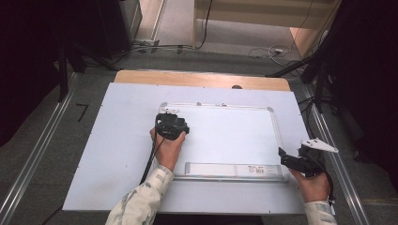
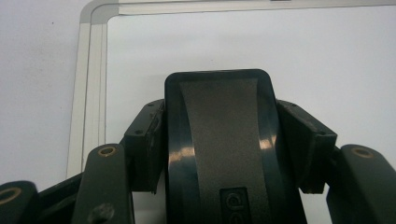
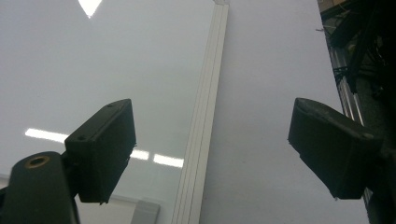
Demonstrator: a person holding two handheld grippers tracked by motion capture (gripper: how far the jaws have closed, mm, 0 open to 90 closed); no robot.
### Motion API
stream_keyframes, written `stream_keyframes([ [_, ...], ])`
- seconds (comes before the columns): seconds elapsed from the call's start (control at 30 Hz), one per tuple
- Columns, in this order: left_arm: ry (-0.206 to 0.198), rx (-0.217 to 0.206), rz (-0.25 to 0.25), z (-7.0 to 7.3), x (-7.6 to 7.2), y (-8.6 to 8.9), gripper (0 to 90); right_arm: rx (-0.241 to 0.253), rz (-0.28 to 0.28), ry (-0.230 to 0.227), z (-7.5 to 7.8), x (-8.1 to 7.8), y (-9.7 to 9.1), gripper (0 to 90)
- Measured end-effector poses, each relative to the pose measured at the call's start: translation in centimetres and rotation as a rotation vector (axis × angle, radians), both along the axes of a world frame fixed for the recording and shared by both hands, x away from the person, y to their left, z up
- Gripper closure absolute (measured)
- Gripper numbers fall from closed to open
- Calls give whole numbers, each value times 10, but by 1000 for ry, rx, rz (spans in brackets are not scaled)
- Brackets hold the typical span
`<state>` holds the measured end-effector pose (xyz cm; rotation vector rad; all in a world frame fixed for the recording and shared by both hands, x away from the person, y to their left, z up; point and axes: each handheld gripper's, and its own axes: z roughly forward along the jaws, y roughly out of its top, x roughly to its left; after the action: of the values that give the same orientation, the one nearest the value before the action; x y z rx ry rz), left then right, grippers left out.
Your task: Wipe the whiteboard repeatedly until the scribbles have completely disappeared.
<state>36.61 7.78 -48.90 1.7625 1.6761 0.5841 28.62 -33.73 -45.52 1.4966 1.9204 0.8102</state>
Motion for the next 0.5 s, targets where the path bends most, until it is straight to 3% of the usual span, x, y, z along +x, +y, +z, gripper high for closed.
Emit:
stream_keyframes([
  [0.5, 19, -46, -6, 2, -5, 2, 399, 3, 6, -6, 1, -2, 0, 136],
])
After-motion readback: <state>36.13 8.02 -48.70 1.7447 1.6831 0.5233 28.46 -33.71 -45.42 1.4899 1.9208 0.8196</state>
